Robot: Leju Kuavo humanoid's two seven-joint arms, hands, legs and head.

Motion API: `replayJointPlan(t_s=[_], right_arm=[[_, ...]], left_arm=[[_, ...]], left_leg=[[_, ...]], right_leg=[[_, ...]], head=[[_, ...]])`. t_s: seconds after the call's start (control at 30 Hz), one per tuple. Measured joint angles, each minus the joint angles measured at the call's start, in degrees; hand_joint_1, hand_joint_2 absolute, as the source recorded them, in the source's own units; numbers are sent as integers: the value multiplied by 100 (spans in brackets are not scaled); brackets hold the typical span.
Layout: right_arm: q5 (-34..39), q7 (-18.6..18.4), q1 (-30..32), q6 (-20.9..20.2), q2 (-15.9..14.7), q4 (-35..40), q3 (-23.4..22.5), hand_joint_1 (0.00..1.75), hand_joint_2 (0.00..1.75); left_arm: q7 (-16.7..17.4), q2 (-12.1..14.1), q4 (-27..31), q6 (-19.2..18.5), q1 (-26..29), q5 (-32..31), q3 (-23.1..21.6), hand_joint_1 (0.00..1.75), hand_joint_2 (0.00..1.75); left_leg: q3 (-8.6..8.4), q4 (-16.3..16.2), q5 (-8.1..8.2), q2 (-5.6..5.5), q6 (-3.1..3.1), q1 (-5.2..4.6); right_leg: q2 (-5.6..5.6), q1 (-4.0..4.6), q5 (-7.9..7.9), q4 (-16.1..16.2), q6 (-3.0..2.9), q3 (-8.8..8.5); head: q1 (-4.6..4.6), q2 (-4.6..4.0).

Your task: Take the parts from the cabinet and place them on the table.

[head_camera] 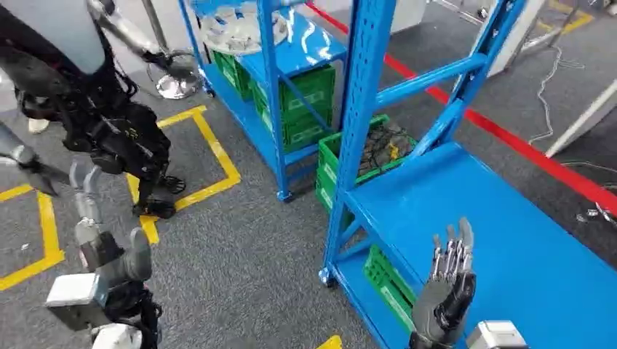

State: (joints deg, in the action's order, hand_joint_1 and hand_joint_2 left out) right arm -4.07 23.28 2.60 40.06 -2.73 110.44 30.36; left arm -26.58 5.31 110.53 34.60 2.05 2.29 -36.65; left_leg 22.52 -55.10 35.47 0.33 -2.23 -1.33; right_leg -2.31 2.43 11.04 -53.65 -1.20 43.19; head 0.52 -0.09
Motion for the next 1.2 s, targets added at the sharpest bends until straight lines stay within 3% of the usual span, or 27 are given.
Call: replayJointPlan(t_s=[0.07,0.1,0.13,0.17,0.2,0.23,0.27,0.3,0.33,0.37,0.43,0.47,0.5,0.6,0.63,0.67,0.73,0.8,0.83,0.87,0.93,0.97,1.03,1.1,1.13,1.17,1.2], right_arm=[[4,-9,3,0,-2,0,0,0,0],[22,-9,4,0,-4,2,0,0,0],[69,-7,21,2,-4,4,0,0,0],[96,4,23,2,-9,7,0,0,0],[125,7,18,2,-9,7,0,0,0],[140,18,18,2,-9,7,2,0,0],[146,20,19,2,-11,4,2,0,0],[149,20,21,2,-15,-2,2,0,0],[149,20,21,2,-15,-4,2,0,0],[149,20,21,2,-15,-4,2,0,0],[146,20,18,2,-15,-4,2,0,0],[146,20,-14,2,-17,-4,2,0,0],[144,22,-3,2,-13,-2,-2,0,0],[136,26,-10,2,-22,2,-7,0,0],[129,24,2,2,-22,11,-9,0,0],[122,26,-19,2,-22,13,-13,0,0],[118,24,-32,2,-22,13,-13,0,0],[127,20,-20,2,-22,9,-13,0,0],[129,17,-21,2,-22,9,-13,0,0],[131,17,-22,2,-22,9,-13,0,0],[133,17,-22,2,-22,9,-13,0,0],[133,17,-25,2,-22,9,-13,0,0],[127,17,-22,2,-22,9,-13,0,0],[116,15,-17,2,-24,9,-13,0,0],[116,15,-13,2,-26,11,-13,0,0],[116,9,-20,2,-28,13,-11,0,0],[118,0,-25,2,-28,11,-11,0,0]], left_arm=[[-4,-2,13,2,9,0,4,0,0],[-2,-2,15,0,25,2,4,0,0],[0,-2,15,-9,18,4,4,0,0],[2,-9,18,-13,20,4,2,0,0],[0,-18,20,-13,20,5,2,0,0],[0,-17,20,-11,20,5,4,0,0],[-2,-17,20,-11,26,5,4,0,0],[-2,-18,18,-11,27,5,4,0,0],[-4,-17,18,-9,27,2,4,0,0],[-8,-17,18,-2,26,0,4,0,0],[-22,-17,22,2,17,-11,2,0,0],[-28,-17,24,4,27,-20,9,0,0],[-30,-18,22,2,17,-24,4,0,0],[-50,-20,26,6,9,-30,0,0,0],[-54,-22,35,6,5,-32,0,0,0],[-72,-22,37,9,3,-48,-2,0,0],[-72,-17,35,13,17,-50,0,0,0],[-78,-17,35,15,32,-50,0,0,0],[-78,-17,35,15,31,-50,0,0,0],[-78,-17,35,15,29,-50,0,0,0],[-83,-18,35,15,28,-52,0,0,0],[-87,-17,35,13,27,-55,0,0,0],[-98,-17,37,7,20,-59,-2,0,0],[-111,-20,37,4,25,-59,-2,0,0],[-111,-17,37,4,17,-59,0,0,0],[-116,-20,37,4,20,-59,4,0,0],[-113,-22,37,2,23,-59,4,0,0]], left_leg=[[70,27,-102,-4,-125,-40],[109,92,-258,22,-139,59],[149,100,-368,50,-111,62],[181,130,-429,80,-133,84],[210,150,-481,94,-106,95],[257,149,-515,131,-92,114],[312,141,-543,161,-61,133],[377,138,-553,192,-35,158],[438,121,-580,240,8,186],[488,104,-588,272,40,222],[431,26,-572,339,147,264],[612,11,-547,379,208,266],[528,-15,-552,393,255,268],[410,-41,-537,450,373,305],[479,-107,-445,357,395,338],[609,-362,-307,184,381,338],[1174,-1389,57,21,371,314],[1611,-2016,103,-3,357,305],[1643,-1934,-83,-9,335,295],[1557,-1636,-349,-20,312,286],[1182,-701,-858,-122,274,290],[965,-410,-841,-308,271,294],[948,-291,-781,-256,271,297],[966,-275,-808,-193,217,290],[945,-227,-834,-140,175,314],[924,-215,-839,-116,162,303],[922,-212,-840,-80,134,294]], right_leg=[[-6,-41,-135,144,110,-9],[-11,-21,-233,186,119,13],[14,-30,122,10,171,126],[54,-76,602,-378,255,251],[87,-137,1027,-913,333,338],[111,-196,1318,-1423,397,413],[135,-254,1489,-1839,463,448],[163,-314,1509,-2050,523,406],[186,-373,1422,-1976,589,223],[219,-426,1335,-1647,649,-92],[424,-509,1354,-597,760,-895],[473,-406,1525,-392,733,-1145],[403,-397,1444,-473,557,-1066],[346,-368,1528,-420,326,-1080],[331,-379,1506,-362,259,-1122],[313,-373,1500,-346,215,-1139],[249,-337,1497,-339,149,-1119],[170,-296,1509,-345,125,-1115],[121,-284,1511,-355,122,-1119],[71,-284,1517,-367,125,-1125],[-25,-285,1537,-394,143,-1130],[-81,-268,1554,-421,180,-1093],[-167,-268,1534,-450,249,-1026],[-229,-282,1498,-411,331,-1001],[-134,-289,1534,-471,347,-914],[37,-281,1660,-668,370,-833],[106,-288,1821,-993,383,-678]], head=[[-29,0],[-39,0],[-66,0],[2,0],[44,0],[48,0],[66,0],[90,0],[103,0],[114,0],[135,0],[217,0],[148,0],[92,0],[75,0],[38,0],[-68,0],[-127,0],[-136,0],[-153,0],[-212,0],[-247,0],[-264,0],[-238,0],[-234,0],[-177,0],[-127,0]])
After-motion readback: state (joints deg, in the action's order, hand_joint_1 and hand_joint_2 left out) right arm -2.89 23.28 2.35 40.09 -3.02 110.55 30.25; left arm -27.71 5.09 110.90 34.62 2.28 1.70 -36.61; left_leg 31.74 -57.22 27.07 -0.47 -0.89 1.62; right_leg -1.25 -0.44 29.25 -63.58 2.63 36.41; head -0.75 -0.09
